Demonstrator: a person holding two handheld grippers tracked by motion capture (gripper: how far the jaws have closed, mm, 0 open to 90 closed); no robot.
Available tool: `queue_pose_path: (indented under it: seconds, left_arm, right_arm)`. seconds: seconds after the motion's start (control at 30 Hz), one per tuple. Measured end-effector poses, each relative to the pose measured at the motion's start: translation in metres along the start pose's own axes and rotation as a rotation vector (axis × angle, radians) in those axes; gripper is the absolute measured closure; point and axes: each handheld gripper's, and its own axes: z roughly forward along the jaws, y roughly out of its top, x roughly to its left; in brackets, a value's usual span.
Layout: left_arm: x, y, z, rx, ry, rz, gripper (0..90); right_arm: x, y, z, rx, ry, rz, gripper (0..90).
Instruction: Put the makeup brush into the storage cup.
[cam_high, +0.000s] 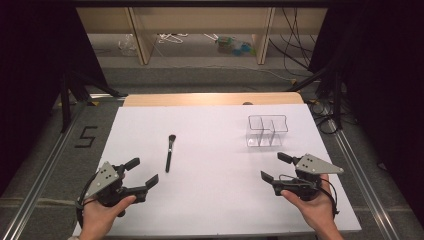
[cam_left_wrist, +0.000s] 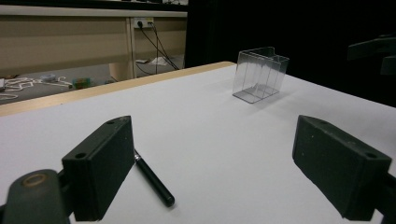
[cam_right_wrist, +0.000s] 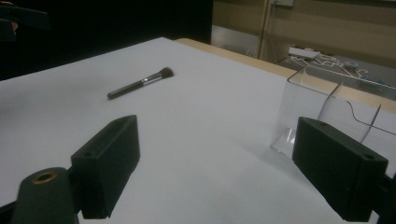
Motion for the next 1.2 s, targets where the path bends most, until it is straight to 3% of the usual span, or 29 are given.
queue_pose_path:
  seconds: [0.33,0.53,0.57,0.77,0.83,0.9,1.2]
  left_arm:
    - [0.002,-0.001,0.000,0.013,0.010,0.004,13.9]
    - [0.005,-0.001,0.002,0.040,0.048,0.006,15.0]
    - [0.006,0.000,0.003,0.064,0.081,0.021,15.3]
    - [0.013,0.005,0.009,0.117,0.133,0.002,15.6]
    - [0.015,0.009,0.012,0.137,0.142,-0.003,15.9]
    - [0.016,0.012,0.016,0.171,0.149,-0.004,16.2]
    - [0.022,0.024,0.041,0.305,0.160,-0.013,20.0]
  right_arm:
    - [0.000,0.000,0.001,0.003,-0.003,0.002,16.0]
    - [0.000,0.000,0.001,0.008,-0.002,0.007,16.0]
    - [0.000,-0.001,0.001,0.007,0.001,0.008,16.0]
    - [0.000,-0.001,0.003,0.002,0.003,0.009,16.0]
    - [-0.001,0.000,-0.001,0.039,-0.009,0.001,16.1]
    - [-0.001,-0.001,0.002,0.011,-0.010,0.003,16.1]
    - [-0.001,-0.002,0.003,0.037,-0.008,0.009,16.2]
